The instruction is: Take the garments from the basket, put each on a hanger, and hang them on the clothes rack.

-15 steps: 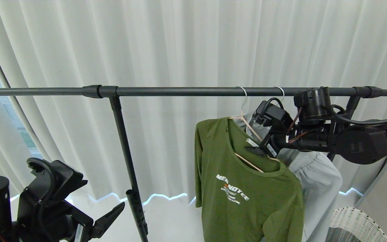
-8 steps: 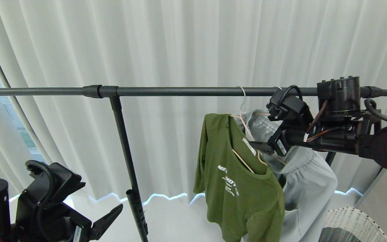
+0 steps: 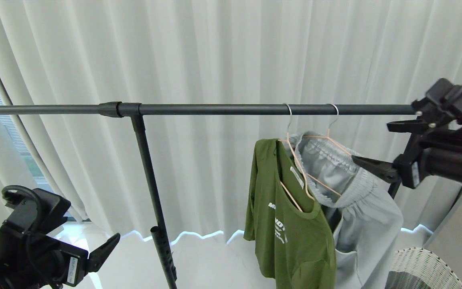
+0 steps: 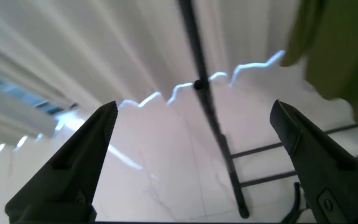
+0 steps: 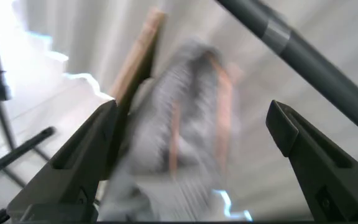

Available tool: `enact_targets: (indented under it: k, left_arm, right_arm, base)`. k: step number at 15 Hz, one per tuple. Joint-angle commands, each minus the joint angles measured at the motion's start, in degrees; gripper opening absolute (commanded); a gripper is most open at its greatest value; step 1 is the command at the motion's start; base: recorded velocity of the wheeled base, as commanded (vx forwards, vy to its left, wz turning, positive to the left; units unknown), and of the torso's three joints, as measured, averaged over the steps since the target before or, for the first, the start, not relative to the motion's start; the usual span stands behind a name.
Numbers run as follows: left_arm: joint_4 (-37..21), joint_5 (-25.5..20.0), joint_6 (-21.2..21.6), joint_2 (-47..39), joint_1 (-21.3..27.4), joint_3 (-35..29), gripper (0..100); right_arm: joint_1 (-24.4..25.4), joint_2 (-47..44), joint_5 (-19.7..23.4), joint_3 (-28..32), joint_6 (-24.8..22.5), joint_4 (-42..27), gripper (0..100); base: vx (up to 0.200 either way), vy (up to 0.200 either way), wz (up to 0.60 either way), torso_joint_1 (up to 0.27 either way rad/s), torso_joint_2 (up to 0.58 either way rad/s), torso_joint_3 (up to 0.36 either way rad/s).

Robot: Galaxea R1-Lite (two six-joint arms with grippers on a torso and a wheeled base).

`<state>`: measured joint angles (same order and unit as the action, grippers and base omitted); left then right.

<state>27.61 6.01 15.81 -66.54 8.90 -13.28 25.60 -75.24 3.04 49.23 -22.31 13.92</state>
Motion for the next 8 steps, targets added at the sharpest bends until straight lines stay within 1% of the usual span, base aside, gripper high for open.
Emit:
enact_targets:
  k: [1,4,5,6,8]
  left_arm:
    - [0.4,0.2,0.0,0.7,-2.7,-0.3,100]
    - [0.8,0.6,0.1,1.5,-4.9,-0.2,100]
    - [0.8,1.6,0.0,1.6,-5.2,-0.2,100]
    - [0.8,3.2,0.0,1.7,-5.3,-0.2,100]
    - [0.8,4.8,0.0,1.8,-5.3,-0.3,100]
  right_arm:
    - [-6.7,11.1,-0.4,-5.9,1.6,0.0,100]
    - [-13.3,13.8,-0.4,-6.7,4.7,0.0,100]
    - [-14.8,14.1,-0.4,-6.9,5.3,0.0,100]
    - [-15.8,14.4,-0.3,-7.4,5.3,0.0,100]
    - [-16.5,15.0,-0.3,-8.7,5.4,0.1,100]
  base:
    - [0.0,0.0,0.0,0.0,0.0,0.0]
    - [0.0,0.0,0.0,0.0,0.0,0.0]
    - [0.0,0.0,0.0,0.0,0.0,0.0]
    - [-0.2,0.0,0.0,0.007,0.0,0.002]
    - [-0.2,0.0,0.0,0.012,0.01,0.0]
